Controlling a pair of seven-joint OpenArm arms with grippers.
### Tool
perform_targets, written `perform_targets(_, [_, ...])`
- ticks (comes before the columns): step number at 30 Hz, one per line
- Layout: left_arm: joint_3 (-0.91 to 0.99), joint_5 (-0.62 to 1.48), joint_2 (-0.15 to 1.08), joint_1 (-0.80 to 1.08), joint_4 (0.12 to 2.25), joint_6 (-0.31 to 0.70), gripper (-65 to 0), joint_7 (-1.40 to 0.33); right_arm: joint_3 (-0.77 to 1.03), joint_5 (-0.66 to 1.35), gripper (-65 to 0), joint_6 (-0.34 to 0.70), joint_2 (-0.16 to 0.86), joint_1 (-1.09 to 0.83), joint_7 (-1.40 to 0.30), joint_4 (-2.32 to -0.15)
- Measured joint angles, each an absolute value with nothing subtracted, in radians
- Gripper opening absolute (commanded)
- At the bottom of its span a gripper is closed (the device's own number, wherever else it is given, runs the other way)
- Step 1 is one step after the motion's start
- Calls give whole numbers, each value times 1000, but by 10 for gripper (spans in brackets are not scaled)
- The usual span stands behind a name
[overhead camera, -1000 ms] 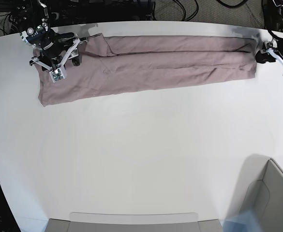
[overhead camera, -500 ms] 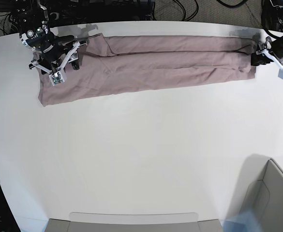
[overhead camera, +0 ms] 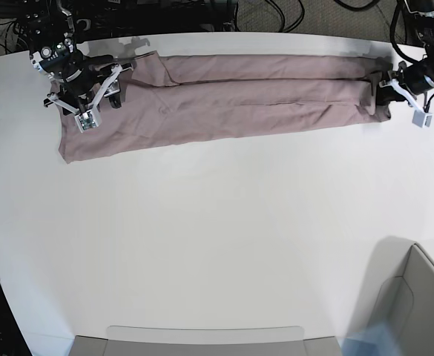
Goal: Fold the T-shirt properly
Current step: 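Grasp the strip end with the left gripper, then fold the strip end with the left gripper toward the right gripper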
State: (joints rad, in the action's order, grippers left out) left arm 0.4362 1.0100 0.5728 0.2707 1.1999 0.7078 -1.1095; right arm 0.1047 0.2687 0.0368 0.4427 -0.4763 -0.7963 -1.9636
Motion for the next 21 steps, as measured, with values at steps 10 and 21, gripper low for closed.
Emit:
perform_targets(10, [568,947,550,266,1250,699,-650,-1174,105,269,-346,36,443,-476,-796,-1964])
perform_targets(21, [655,955,552,196,1605,668,-650,-1321,105,268,-346,36,438,-446,-796,-1964])
